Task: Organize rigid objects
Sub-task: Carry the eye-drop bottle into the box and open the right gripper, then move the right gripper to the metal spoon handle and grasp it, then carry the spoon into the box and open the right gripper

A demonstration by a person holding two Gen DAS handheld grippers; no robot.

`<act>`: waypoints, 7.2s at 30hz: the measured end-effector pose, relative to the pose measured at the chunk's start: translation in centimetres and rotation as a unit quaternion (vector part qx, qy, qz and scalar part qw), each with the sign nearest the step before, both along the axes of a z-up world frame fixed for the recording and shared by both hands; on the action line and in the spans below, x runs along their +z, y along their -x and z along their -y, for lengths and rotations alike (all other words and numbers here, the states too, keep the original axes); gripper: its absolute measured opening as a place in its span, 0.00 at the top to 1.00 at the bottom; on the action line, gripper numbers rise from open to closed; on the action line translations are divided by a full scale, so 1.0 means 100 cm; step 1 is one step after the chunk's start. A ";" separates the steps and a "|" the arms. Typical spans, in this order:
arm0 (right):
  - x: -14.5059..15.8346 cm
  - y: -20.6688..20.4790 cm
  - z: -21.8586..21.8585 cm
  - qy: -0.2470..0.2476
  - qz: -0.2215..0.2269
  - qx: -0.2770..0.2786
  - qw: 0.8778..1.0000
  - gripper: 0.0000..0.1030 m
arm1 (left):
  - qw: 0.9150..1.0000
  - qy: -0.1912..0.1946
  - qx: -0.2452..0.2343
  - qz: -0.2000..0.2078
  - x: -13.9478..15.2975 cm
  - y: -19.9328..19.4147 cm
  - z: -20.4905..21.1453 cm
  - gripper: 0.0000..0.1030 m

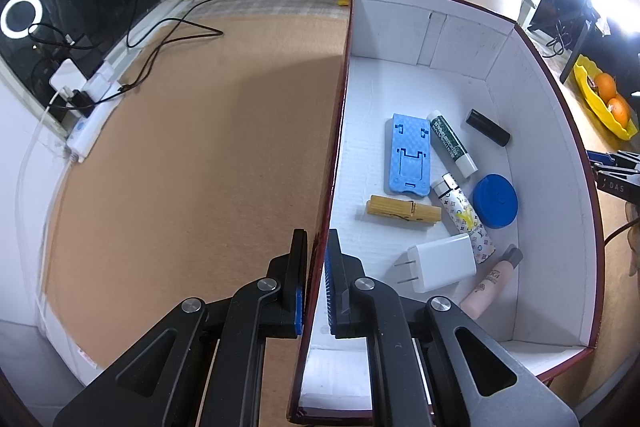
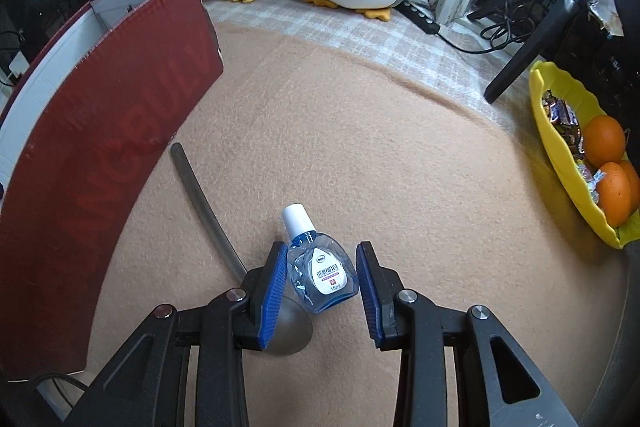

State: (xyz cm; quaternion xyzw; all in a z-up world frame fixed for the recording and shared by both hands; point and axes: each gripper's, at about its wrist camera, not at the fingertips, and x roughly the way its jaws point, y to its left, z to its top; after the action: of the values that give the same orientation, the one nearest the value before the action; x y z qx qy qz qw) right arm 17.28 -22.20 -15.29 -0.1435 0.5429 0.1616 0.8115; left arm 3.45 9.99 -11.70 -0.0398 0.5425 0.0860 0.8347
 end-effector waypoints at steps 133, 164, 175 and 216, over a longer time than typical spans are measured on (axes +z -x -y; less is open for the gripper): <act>-0.016 0.023 -0.049 0.005 -0.020 0.051 0.999 0.63 | 1.000 0.011 0.008 -0.006 -0.008 0.005 -0.002 0.93; -0.023 0.015 -0.022 -0.035 -0.041 -0.011 0.998 0.93 | 1.000 0.014 0.009 -0.003 -0.006 -0.001 -0.003 0.93; 0.007 0.035 -0.010 -0.067 -0.016 -0.042 0.997 0.93 | 1.000 0.023 0.005 0.005 -0.005 0.003 -0.004 0.93; 0.104 0.094 -0.155 -0.139 0.053 0.068 0.986 0.93 | 0.998 0.053 -0.012 0.024 -0.005 0.015 -0.011 0.93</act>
State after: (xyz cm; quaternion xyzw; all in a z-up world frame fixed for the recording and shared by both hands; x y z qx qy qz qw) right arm 7.85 -6.70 -4.93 -0.0742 0.4604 0.2829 0.8381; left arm 1.96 11.11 -12.25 -0.0801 0.5262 0.0463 0.8453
